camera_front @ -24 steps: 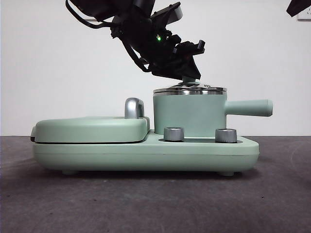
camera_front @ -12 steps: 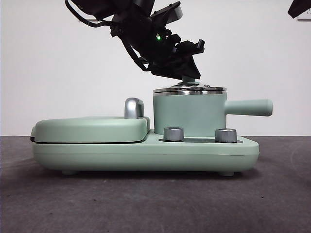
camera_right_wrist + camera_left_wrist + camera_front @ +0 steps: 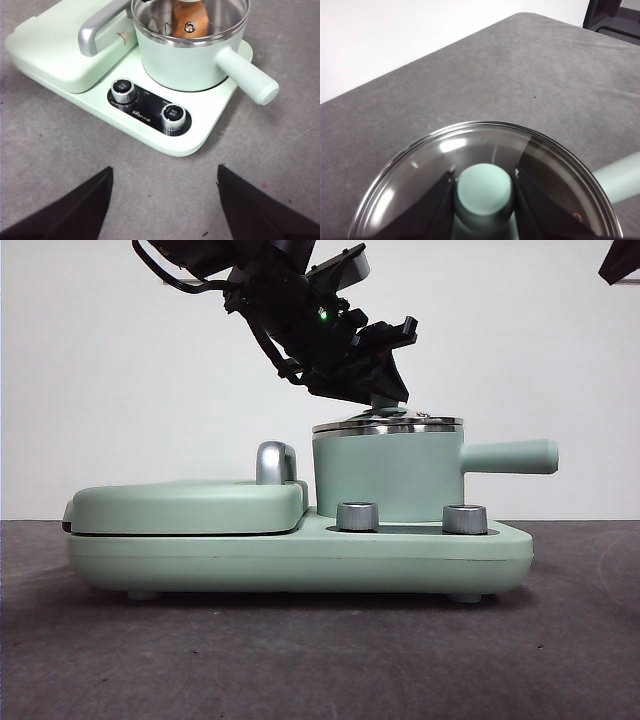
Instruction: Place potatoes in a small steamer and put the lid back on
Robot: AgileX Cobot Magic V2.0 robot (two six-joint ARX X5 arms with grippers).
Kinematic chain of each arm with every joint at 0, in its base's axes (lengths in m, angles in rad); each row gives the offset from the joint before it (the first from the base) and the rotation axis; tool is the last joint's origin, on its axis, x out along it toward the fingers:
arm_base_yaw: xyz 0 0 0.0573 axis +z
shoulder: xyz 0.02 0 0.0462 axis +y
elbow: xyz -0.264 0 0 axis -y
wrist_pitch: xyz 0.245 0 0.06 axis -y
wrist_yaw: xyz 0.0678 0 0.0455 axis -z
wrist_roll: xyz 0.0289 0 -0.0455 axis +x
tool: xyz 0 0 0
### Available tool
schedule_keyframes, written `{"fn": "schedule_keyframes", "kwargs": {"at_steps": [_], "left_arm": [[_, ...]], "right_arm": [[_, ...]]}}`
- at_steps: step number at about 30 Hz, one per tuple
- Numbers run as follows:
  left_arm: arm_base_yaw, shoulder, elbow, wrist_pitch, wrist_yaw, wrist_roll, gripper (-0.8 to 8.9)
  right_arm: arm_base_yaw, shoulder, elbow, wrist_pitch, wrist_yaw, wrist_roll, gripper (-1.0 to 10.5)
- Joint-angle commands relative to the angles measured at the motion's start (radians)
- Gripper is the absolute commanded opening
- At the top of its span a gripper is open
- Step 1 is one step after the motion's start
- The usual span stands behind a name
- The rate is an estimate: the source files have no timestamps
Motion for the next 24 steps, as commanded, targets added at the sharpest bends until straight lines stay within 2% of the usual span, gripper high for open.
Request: {"fn": "schedule_keyframes", "kwargs": {"at_steps": [1, 8, 13, 21, 24], "left_arm": [[-0.001, 0.034, -0.006, -0.044, -0.006, -0.032, 0.14], [-0.005, 0.034, -0.006, 0.023, -0.006, -0.032, 0.39], [-0.006, 0.034, -0.006, 0.074, -0.006, -0.032, 1.90], [-0.006, 0.034, -0.005, 0.082, -0.006, -0.032, 2.04], [-0.006, 0.034, 0.000, 0.082, -0.006, -0.033, 3.19]], "right_arm": [[0.009, 0.004, 0.004, -0.002, 0.000, -0.004, 3.2], [0.009, 0.004, 0.004, -0.039, 0.000, -0.004, 3.2], [0.009, 0.004, 0.004, -0.048, 0.001, -0.004, 3.2], [0.009, 0.004, 0.004, -0.049, 0.001, -0.004, 3.2], [0.009, 0.004, 0.004, -0.050, 0.001, -0.004, 3.2]]}}
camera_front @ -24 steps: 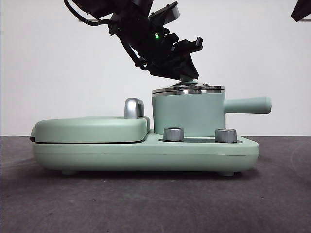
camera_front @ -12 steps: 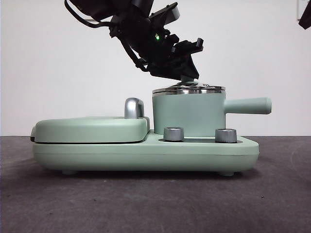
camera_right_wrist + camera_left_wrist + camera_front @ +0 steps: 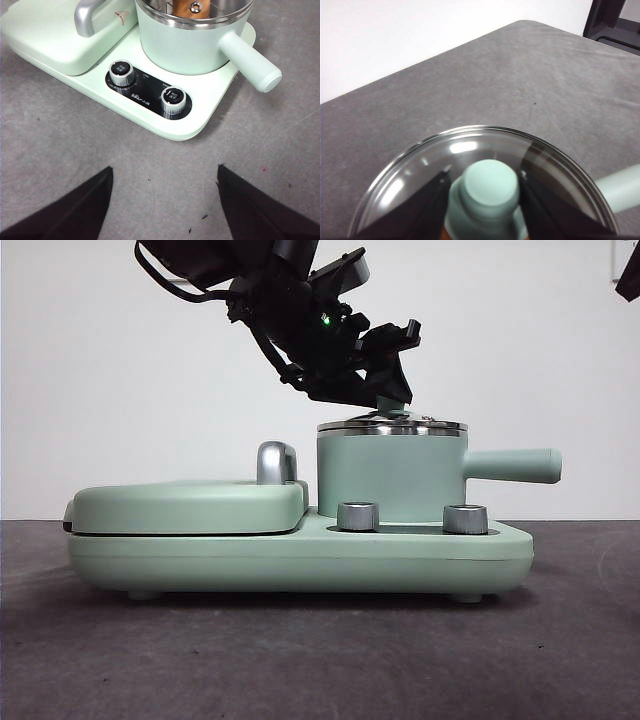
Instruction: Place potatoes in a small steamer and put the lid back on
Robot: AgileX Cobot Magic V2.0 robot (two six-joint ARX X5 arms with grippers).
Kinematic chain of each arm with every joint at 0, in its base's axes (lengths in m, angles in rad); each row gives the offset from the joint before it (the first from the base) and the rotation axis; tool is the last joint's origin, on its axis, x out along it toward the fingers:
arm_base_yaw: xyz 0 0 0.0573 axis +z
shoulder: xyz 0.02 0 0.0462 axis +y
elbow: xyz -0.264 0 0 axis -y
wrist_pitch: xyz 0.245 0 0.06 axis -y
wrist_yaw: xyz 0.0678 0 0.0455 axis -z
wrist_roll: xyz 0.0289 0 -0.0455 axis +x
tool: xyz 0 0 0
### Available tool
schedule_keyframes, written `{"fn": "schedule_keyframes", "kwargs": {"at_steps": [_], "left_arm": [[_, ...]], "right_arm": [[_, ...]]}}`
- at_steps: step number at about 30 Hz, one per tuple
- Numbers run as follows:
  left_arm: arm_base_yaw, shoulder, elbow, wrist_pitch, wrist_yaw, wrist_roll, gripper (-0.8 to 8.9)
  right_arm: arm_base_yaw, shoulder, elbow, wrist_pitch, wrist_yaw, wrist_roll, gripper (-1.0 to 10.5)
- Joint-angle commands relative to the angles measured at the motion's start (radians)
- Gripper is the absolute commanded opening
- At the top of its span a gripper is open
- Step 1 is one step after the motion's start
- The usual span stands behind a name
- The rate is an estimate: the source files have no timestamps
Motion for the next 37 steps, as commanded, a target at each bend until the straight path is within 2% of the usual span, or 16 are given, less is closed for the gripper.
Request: {"fn": "schedule_keyframes", "kwargs": {"at_steps": [1, 10, 14, 18, 23, 29, 34, 37], "left_arm": [[-0.003, 0.024, 0.016, 0.011, -0.002, -0.008, 3.41], [-0.003, -0.076, 0.027, -0.068, -0.001, -0.026, 3.38], [-0.003, -0.176, 0.027, -0.203, -0.001, -0.066, 3.38], [-0.002, -0.281, 0.025, -0.365, -0.001, -0.148, 3.38], [-0.002, -0.405, -0.005, -0.506, -0.001, -0.192, 3.38], [-0.003, -0.611, -0.166, -0.549, -0.002, -0.195, 3.38], [-0.002, -0.840, -0.406, -0.542, -0.043, -0.215, 3.38], [-0.002, -0.973, -0.537, -0.546, -0.052, -0.256, 3.38]], "right_arm": [[0.009, 0.004, 0.004, 0.004, 0.001, -0.004, 3.2], [0.009, 0.004, 0.004, -0.008, 0.001, -0.005, 3.2], [0.009, 0.004, 0.004, -0.008, 0.001, -0.005, 3.2], [0.009, 0.004, 0.004, -0.008, 0.000, -0.004, 3.2], [0.009, 0.005, 0.004, -0.008, 0.000, -0.005, 3.2], [0.009, 0.020, 0.004, 0.003, -0.010, -0.005, 3.3], [0.009, 0.072, 0.005, 0.075, -0.052, -0.009, 3.4], [0.009, 0.111, 0.005, 0.154, -0.080, -0.008, 3.4]]}}
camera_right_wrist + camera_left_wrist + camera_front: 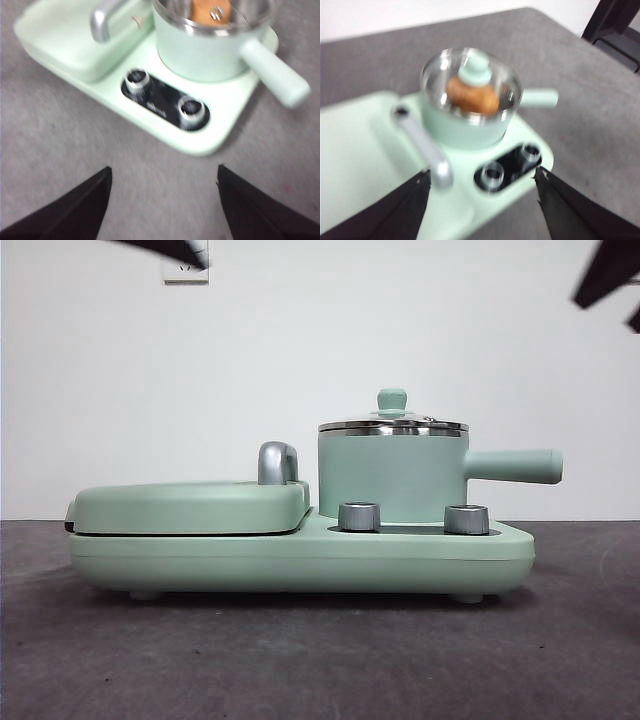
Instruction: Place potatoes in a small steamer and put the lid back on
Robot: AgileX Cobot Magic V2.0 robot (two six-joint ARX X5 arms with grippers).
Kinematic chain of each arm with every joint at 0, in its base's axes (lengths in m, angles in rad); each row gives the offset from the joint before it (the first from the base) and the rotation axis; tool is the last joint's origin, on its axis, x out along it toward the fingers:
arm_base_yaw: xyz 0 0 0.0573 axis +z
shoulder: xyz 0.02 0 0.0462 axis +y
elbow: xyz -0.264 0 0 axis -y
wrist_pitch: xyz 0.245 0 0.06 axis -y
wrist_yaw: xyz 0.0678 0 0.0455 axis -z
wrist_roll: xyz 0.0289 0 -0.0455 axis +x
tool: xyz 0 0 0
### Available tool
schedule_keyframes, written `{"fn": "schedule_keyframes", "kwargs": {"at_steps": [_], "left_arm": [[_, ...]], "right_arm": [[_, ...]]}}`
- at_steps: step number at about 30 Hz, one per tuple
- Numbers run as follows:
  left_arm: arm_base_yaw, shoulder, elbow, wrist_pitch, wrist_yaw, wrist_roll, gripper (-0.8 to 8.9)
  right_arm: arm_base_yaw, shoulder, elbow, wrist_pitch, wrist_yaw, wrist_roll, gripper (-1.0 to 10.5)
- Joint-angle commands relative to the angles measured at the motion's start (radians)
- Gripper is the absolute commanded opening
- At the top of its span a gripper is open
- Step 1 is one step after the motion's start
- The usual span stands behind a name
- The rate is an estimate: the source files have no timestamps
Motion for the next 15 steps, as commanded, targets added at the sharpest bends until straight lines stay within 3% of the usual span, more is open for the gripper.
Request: {"fn": "schedule_keyframes", "kwargs": {"at_steps": [1, 6, 13, 14, 15], "left_arm": [[-0.004, -0.100, -0.097, -0.002, -0.005, -0.051, 3.38], [-0.004, -0.269, -0.212, -0.051, -0.053, -0.097, 3.38], [-0.004, -0.341, -0.214, -0.146, -0.074, -0.085, 3.35], [-0.004, -0.348, -0.214, -0.147, -0.074, -0.085, 2.64], [-0.004, -0.352, -0.214, -0.147, -0.072, -0.085, 1.07]], "right_arm": [[0.009, 0.034, 0.006, 0.073, -0.021, -0.008, 3.4], [0.010, 0.110, 0.007, 0.179, -0.064, -0.007, 3.4], [0.010, 0.157, 0.007, 0.167, -0.106, 0.003, 3.3], [0.010, 0.154, 0.007, 0.167, -0.101, 0.005, 2.6], [0.010, 0.151, 0.007, 0.167, -0.101, 0.005, 1.3]]}}
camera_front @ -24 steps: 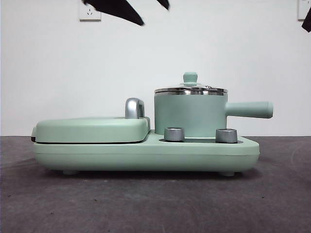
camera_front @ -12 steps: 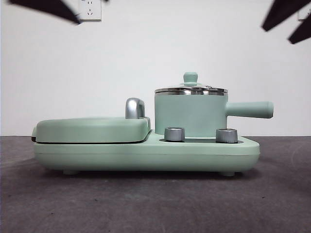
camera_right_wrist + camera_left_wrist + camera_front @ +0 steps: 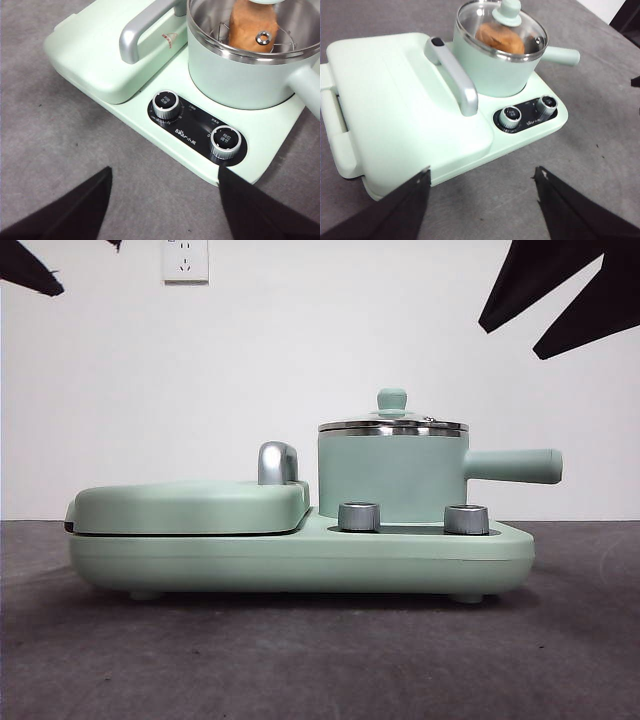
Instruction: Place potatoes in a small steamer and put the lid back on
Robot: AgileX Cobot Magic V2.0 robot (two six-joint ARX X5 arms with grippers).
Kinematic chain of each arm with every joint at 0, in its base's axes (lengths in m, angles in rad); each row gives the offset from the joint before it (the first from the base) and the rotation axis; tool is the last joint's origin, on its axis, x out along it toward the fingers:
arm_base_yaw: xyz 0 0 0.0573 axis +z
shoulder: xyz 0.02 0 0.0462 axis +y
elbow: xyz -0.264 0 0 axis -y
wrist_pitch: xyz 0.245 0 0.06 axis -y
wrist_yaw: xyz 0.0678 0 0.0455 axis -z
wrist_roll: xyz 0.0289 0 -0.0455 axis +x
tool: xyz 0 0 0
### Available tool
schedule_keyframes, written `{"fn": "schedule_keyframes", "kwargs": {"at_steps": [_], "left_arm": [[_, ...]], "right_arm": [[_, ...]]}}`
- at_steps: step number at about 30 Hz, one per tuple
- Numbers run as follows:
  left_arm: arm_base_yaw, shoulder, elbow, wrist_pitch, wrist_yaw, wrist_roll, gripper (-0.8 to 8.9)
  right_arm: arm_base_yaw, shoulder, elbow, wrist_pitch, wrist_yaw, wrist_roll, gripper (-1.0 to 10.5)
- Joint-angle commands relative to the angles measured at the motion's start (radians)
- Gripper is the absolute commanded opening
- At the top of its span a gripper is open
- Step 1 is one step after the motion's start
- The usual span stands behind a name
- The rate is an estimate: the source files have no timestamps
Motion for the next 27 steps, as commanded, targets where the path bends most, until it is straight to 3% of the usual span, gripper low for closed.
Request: {"fn": "schedule_keyframes", "kwargs": {"at_steps": [1, 2, 6, 19, 22, 27], "left_arm": [[-0.005, -0.008, 0.007, 0.006, 0.000, -0.006, -0.17], [-0.005, -0.011, 0.007, 0.010, 0.000, -0.008, 0.06], [-0.005, -0.011, 0.008, -0.005, 0.001, -0.008, 0.06], [0.002, -0.037, 0.004, 0.000, -0.006, 0.011, 0.06], [0.060, -0.144, -0.069, 0.046, -0.006, 0.030, 0.06], [0.280, -0.392, -0.331, 0.247, -0.021, 0.102, 0.06]], "right_arm": [[0.010, -0.002, 0.007, 0.008, 0.000, 0.002, -0.2], [0.010, -0.002, 0.007, 0.021, 0.000, 0.000, 0.3], [0.010, -0.006, 0.007, 0.018, -0.056, 0.013, 0.2], [0.010, -0.008, 0.007, 0.022, -0.053, 0.013, 0.2], [0.010, -0.008, 0.007, 0.022, -0.053, 0.013, 0.2], [0.010, -0.008, 0.007, 0.022, -0.053, 0.013, 0.2]]}}
